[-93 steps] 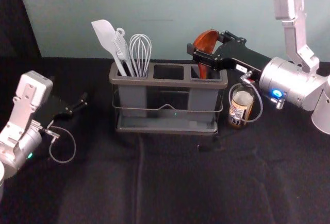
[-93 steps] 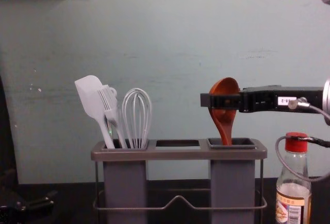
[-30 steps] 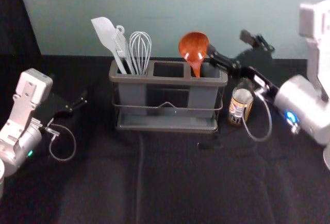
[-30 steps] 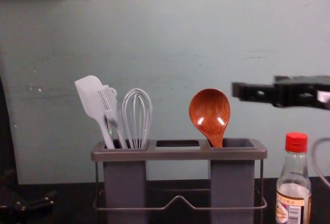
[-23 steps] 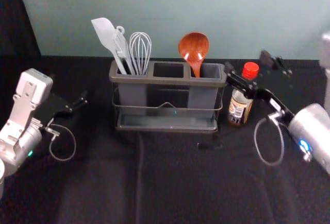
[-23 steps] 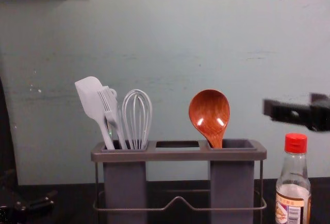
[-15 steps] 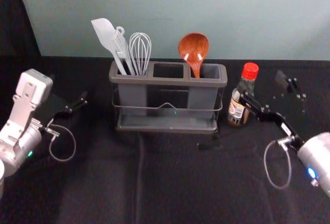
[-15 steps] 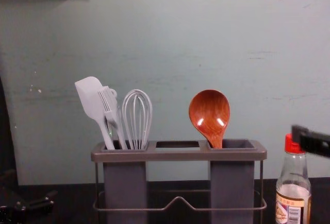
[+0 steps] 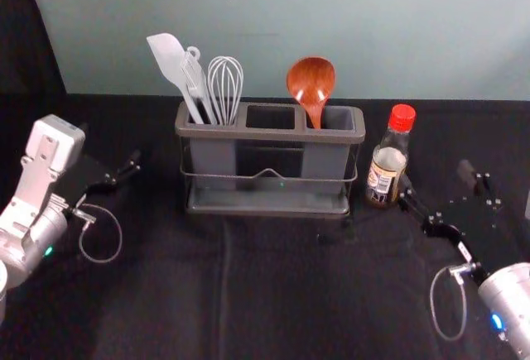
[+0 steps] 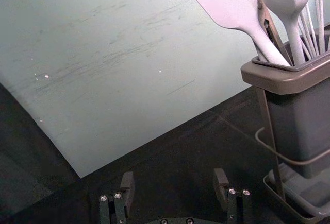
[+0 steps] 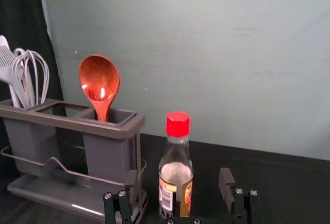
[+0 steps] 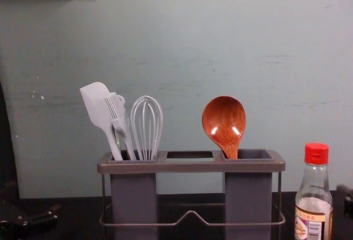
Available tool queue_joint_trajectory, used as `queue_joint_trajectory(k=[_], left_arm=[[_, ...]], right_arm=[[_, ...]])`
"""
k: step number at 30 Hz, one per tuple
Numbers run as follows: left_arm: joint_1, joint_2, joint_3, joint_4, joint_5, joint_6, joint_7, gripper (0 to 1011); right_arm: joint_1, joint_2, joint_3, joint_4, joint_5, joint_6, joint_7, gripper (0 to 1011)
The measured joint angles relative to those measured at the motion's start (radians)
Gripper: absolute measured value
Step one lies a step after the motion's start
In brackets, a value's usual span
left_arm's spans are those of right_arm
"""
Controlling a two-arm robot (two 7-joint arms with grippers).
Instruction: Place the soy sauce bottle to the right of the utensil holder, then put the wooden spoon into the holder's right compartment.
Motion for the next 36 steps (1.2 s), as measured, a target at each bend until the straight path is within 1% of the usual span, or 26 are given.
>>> queue_joint_trajectory(k=[8, 13, 18, 36], left_arm=[[0.0, 0.0, 0.0, 0.0, 0.0, 0.0, 0.0, 1005], [0.0, 0.0, 0.0, 0.0, 0.0, 0.0, 0.0, 1005], [0.0, 0.0, 0.0, 0.0, 0.0, 0.0, 0.0, 1005], [0.0, 0.0, 0.0, 0.0, 0.0, 0.0, 0.0, 1005]], right_arm=[[0.001, -0.023, 0.0, 0.048, -0.015, -0.018, 0.016, 1003], [0.013, -0.039, 0.0, 0.081, -0.022, -0.025, 0.037, 1003], [0.021, -0.049, 0.003, 0.099, -0.024, -0.025, 0.055, 1003], [0.02, -0.046, 0.002, 0.092, -0.023, -0.023, 0.052, 1003]])
